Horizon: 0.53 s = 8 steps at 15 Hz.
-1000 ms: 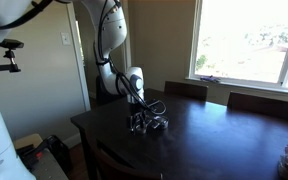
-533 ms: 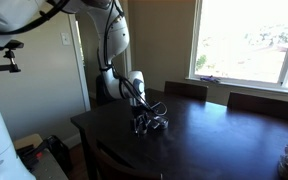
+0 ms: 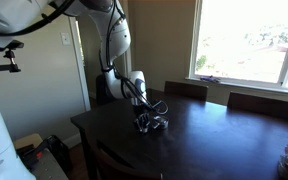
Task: Stack the pots in order of size
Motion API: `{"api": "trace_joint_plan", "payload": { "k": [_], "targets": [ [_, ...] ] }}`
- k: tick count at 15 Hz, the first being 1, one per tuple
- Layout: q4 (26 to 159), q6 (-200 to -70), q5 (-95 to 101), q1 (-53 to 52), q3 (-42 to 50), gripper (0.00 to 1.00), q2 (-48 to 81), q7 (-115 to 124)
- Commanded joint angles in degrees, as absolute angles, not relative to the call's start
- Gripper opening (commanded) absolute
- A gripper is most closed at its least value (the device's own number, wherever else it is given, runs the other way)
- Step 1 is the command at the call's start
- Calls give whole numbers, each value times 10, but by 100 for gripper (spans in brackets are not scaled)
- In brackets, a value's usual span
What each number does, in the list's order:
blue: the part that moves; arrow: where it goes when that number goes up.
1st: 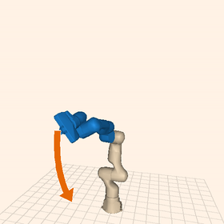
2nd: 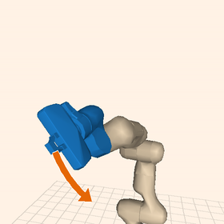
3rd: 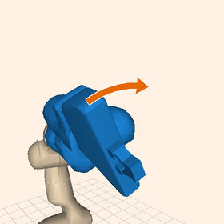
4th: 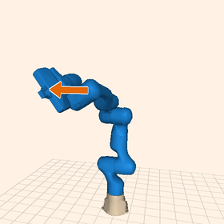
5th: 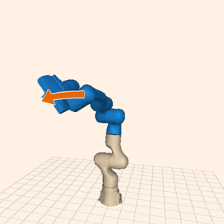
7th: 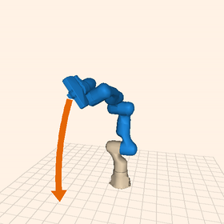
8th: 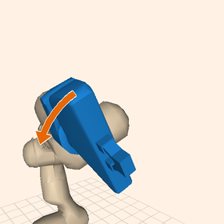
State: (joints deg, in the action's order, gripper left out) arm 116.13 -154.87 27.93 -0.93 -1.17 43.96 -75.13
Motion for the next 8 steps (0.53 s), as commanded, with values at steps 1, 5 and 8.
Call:
{"api": "trace_joint_plan", "payload": {
  "k": [1,5,8],
  "targets": [
    [1182,-1572,299,-12,-1,11,432,-752],
    [1198,-1570,304,-9,0,5,421,-754],
    [1215,-1575,308,-4,-2,9,411,-765]
  ]
}}
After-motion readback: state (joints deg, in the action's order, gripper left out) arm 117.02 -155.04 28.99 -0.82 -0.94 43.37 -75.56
